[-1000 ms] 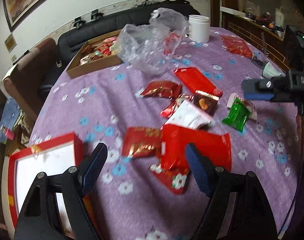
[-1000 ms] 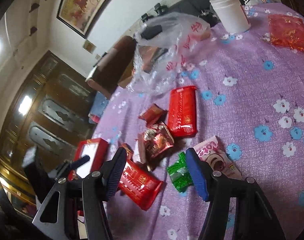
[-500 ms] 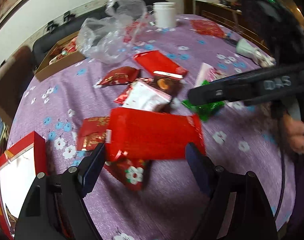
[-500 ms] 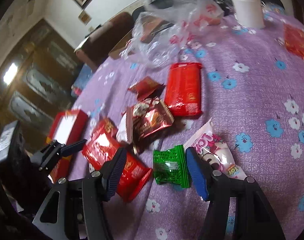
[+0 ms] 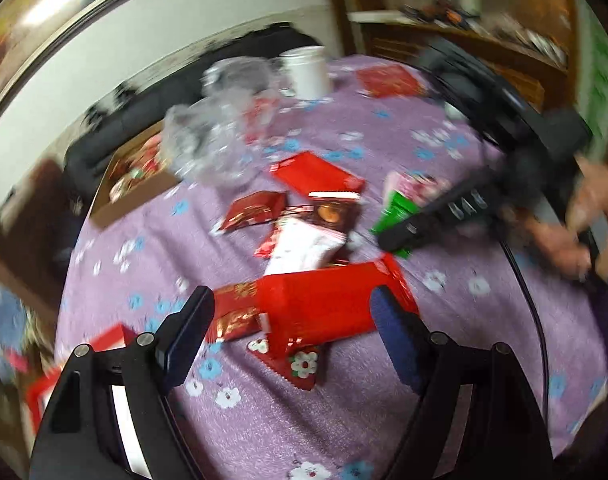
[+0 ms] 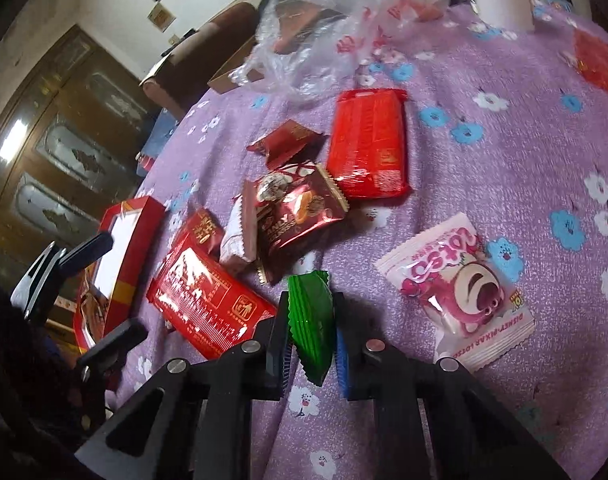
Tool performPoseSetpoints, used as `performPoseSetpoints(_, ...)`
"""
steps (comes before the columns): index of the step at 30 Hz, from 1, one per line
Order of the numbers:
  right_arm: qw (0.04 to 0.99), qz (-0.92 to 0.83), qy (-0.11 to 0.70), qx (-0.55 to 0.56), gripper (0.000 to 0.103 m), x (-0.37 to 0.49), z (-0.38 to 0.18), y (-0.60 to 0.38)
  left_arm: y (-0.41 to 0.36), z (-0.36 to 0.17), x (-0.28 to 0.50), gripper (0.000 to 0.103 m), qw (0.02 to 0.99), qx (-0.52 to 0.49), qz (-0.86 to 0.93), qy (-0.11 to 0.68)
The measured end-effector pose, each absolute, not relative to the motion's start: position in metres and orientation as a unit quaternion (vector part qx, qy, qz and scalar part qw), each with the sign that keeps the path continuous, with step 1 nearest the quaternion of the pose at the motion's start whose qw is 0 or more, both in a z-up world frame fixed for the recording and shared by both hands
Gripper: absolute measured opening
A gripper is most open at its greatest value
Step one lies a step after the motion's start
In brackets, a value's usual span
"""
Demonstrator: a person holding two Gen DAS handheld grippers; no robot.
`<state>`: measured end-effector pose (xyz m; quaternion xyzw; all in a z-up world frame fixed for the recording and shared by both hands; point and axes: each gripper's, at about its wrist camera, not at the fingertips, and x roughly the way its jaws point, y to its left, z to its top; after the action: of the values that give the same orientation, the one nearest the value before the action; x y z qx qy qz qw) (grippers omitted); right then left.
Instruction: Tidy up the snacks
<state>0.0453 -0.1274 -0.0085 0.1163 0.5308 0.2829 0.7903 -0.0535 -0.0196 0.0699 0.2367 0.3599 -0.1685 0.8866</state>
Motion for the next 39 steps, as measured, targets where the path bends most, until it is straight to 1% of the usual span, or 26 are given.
performPoseSetpoints(3, 0.786, 0.284, 0.532, 0.133, 0.019, 0.047, -0.01, -0.132, -0.031, 0.065, -0.057, 0.08, 0.879, 0.314, -0.151, 0.325)
performPoseSetpoints(5, 0.787, 0.285, 0.532, 0.133, 0.019, 0.047, -0.01, -0.132, -0.031, 0.062, -0.054, 0.081, 0.877, 0.322, -0.136, 0.329)
performPoseSetpoints(9, 0.789, 0.282, 0.53, 0.132, 0.019, 0.047, -0.009, -0.133, -0.018, 0.059, -0.048, 0.082, 0.884, 0.262, -0.127, 0.365)
performPoseSetpoints(14, 0.792, 0.283, 0.526, 0.129, 0.019, 0.044, -0.008, -0.122, 0.013, 0.039, -0.043, 0.082, 0.878, 0.171, -0.104, 0.436)
performPoseSetpoints(18, 0.795, 0.308, 0.517, 0.079, 0.019, 0.032, -0.006, -0.094, 0.038, 0.026, -0.051, 0.082, 0.864, 0.078, -0.099, 0.488)
performPoseSetpoints(20, 0.768, 0.369, 0.522, 0.052, 0.019, 0.017, -0.004, -0.072, 0.053, 0.021, -0.059, 0.082, 0.854, 0.03, -0.088, 0.512)
performPoseSetpoints(23, 0.769, 0.394, 0.503, 0.005, 0.019, 0.001, 0.003, -0.052, 0.068, 0.025, -0.072, 0.081, 0.854, -0.006, -0.075, 0.515)
performPoseSetpoints(27, 0.755, 0.418, 0.505, 0.008, 0.019, -0.003, 0.003, -0.045, 0.081, 0.042, -0.086, 0.081, 0.857, -0.072, -0.071, 0.505)
performPoseSetpoints(29, 0.749, 0.435, 0.5, 0.003, 0.019, -0.009, 0.004, -0.036, 0.08, 0.049, -0.091, 0.082, 0.859, -0.083, -0.074, 0.5)
performPoseSetpoints(34, 0.718, 0.495, 0.489, -0.031, 0.019, -0.036, 0.003, -0.005, 0.067, 0.046, -0.093, 0.082, 0.86, -0.059, -0.053, 0.505)
performPoseSetpoints(36, 0.725, 0.484, 0.488, -0.04, 0.019, -0.035, 0.002, -0.004, 0.069, 0.041, -0.093, 0.082, 0.853, -0.062, -0.04, 0.516)
performPoseSetpoints(39, 0.746, 0.432, 0.507, -0.008, 0.019, -0.015, -0.002, -0.025, 0.071, 0.039, -0.096, 0.082, 0.849, -0.073, -0.032, 0.523)
